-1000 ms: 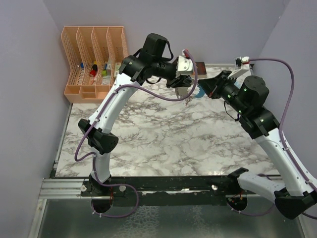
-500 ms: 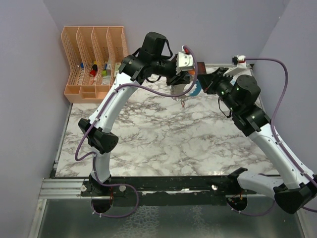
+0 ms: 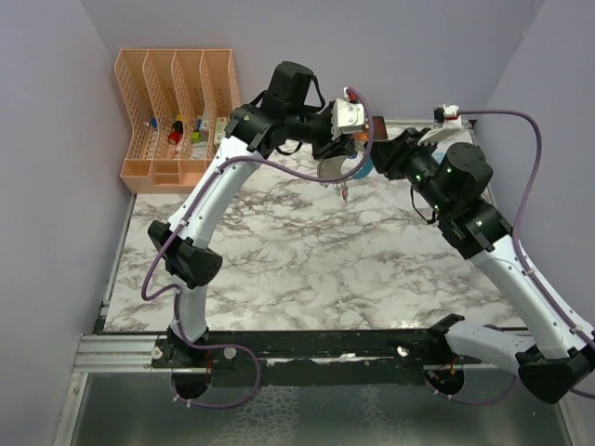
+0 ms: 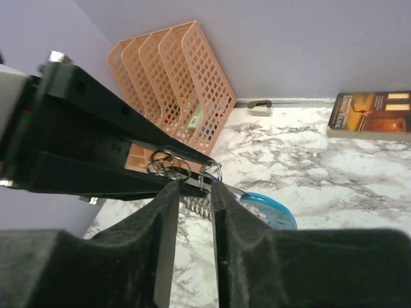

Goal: Put the keys on the keyring

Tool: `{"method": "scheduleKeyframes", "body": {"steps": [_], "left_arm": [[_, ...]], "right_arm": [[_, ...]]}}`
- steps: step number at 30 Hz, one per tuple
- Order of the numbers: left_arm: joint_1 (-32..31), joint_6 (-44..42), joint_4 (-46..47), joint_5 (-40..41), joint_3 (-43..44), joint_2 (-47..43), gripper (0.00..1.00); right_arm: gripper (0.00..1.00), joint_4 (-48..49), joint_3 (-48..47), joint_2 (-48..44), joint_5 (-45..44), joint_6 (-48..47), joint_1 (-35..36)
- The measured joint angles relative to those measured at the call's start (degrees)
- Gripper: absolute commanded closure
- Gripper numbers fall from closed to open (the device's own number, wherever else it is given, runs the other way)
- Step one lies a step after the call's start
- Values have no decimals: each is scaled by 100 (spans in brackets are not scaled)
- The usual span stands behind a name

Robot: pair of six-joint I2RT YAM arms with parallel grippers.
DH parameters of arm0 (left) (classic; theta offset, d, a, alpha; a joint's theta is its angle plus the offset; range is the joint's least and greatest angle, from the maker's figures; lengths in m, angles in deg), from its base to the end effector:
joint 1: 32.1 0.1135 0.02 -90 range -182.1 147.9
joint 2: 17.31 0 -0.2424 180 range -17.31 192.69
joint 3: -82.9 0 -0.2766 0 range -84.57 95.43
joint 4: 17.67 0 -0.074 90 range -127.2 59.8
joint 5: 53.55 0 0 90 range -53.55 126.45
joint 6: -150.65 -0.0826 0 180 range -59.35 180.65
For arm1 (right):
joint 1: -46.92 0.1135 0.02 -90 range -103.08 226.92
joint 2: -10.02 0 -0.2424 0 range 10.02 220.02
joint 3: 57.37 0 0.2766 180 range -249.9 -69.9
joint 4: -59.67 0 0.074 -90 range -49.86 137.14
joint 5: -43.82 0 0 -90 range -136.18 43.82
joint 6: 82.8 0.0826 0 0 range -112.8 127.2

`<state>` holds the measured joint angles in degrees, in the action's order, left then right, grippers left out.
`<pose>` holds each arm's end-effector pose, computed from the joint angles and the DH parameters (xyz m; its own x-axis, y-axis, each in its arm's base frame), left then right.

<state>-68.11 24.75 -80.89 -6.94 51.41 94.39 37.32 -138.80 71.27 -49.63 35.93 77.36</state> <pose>0.3316 -0.3111 0.4448 0.2509 0.3444 -0.9047 0.9602 0.0298 0.2777 0.2779 0.1575 0.4155 -0.2468 0.4115 -0.8774 -0.3823 0.7906 0.4783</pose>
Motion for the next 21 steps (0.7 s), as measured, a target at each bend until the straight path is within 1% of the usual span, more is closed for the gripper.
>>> {"method": "scheduleKeyframes", "body": {"steps": [3, 6, 9, 15, 21], "left_arm": [[0, -391, -168, -20, -175, 0, 100], [0, -811, -452, -79, -299, 0, 100], [0, -1176, -675, -149, -317, 0, 100], [0, -1812, -1008, -330, -282, 0, 100], [0, -2669, -1558, -538, -197, -7, 100]], "right_arm": [[70, -302, -286, -72, 42, -254, 15], [74, -693, -892, -9, 188, -533, 22], [74, -1010, -1386, 61, 356, -769, 22], [74, -1631, -1497, 232, 732, -999, -85], [77, -2302, -1539, 713, 1488, -1056, -518]]}}
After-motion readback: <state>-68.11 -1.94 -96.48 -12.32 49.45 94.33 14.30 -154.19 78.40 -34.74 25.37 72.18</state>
